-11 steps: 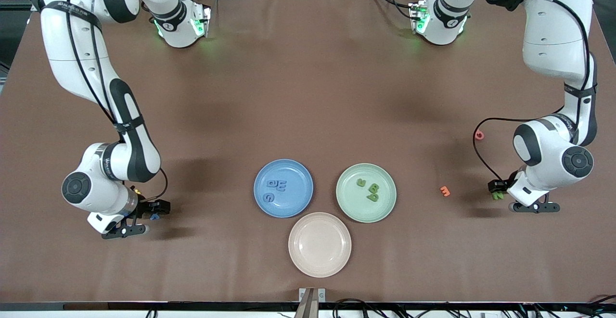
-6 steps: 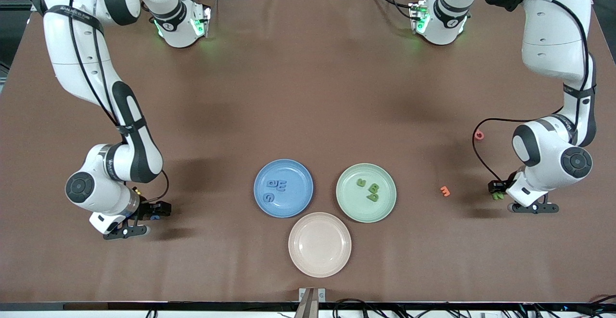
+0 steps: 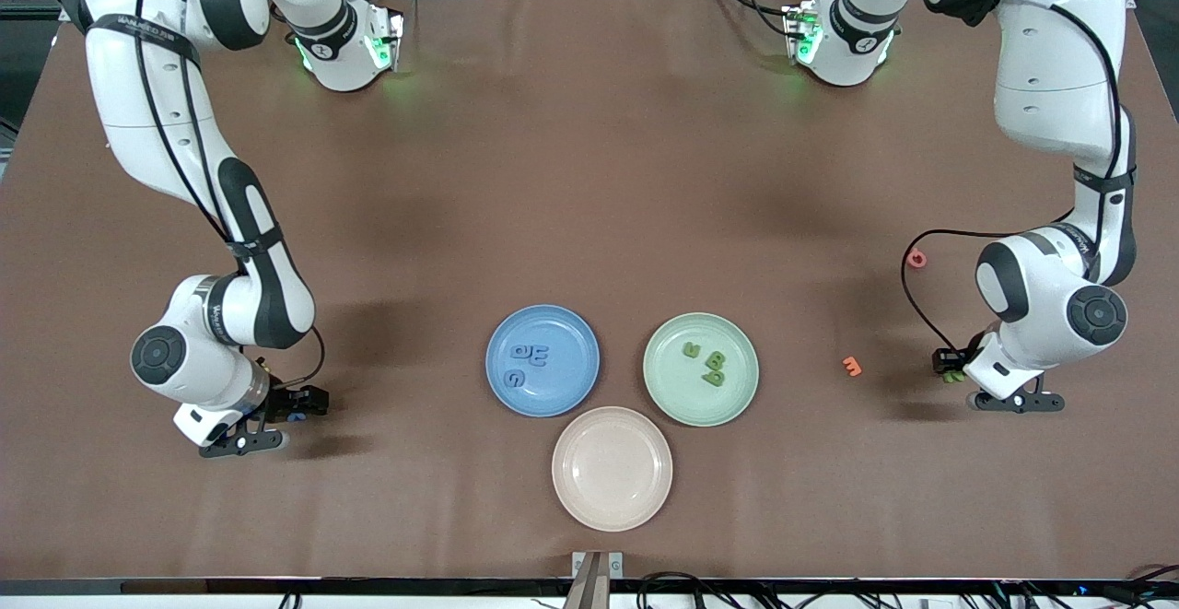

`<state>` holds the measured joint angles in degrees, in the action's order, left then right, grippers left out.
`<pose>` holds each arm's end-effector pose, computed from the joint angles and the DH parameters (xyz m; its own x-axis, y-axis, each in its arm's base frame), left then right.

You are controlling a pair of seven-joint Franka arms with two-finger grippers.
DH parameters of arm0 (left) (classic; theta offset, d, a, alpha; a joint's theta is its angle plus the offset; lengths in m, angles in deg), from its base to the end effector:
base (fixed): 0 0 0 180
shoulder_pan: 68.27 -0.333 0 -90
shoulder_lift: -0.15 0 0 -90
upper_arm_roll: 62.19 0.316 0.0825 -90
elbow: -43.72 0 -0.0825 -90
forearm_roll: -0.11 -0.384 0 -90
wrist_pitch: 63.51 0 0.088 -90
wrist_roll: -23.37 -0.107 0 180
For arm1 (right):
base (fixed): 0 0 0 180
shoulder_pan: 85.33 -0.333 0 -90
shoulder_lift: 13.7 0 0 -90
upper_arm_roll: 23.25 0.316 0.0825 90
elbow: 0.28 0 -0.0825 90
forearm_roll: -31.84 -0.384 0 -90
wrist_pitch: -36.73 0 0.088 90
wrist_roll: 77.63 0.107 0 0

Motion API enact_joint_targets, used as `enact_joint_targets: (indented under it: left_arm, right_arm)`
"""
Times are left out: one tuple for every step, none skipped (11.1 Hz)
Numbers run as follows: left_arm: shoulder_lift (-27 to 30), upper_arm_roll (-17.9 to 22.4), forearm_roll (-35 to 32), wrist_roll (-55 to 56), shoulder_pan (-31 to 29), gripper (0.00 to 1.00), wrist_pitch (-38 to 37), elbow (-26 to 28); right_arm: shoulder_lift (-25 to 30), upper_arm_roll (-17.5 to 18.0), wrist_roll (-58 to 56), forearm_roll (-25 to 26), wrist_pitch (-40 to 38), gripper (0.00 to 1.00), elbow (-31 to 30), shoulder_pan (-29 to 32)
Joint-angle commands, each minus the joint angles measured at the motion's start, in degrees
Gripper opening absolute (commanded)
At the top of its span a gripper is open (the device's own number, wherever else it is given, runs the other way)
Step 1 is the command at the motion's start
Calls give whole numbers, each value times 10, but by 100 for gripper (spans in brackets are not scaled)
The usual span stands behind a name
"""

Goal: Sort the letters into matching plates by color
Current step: 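Grasp the blue X with the right gripper while the left gripper grasps green N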

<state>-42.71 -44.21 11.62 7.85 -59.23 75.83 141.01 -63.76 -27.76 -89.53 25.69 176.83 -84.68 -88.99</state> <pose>0.6711 0.0836 0.1785 0.9989 -0.0458 0.0107 -0.0448 -0.9955 -0.0829 0.7255 -0.0003 0.1661 0.9842 0.1441 0.1026 0.1444 -0.9895 0.0048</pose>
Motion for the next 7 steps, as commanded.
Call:
enact_joint_targets:
  left_arm:
    - [-14, 3, 8, 2, 6, 12, 1, -17]
    - [-14, 3, 8, -1, 6, 0, 1, -17]
    - [-14, 2, 7, -2, 8, 0, 1, -17]
    - [-14, 2, 7, -3, 9, 0, 1, -18]
    - [-12, 0, -1, -3, 10, 0, 1, -18]
    - [-8, -11, -17, -2, 10, 0, -6, -35]
    - [-7, -23, -25, -1, 10, 0, -32, -46]
  right_arm:
    - [5, 6, 2, 19, 10, 68, -9, 8]
    - [7, 6, 2, 19, 10, 67, -12, 9]
    - [10, 6, 1, 19, 9, 65, -16, 9]
    - [11, 6, 1, 19, 9, 65, -17, 9]
    - [13, 6, 1, 19, 9, 64, -18, 12]
    - [14, 6, 1, 19, 9, 64, -19, 12]
    - [15, 6, 1, 19, 9, 64, -20, 13]
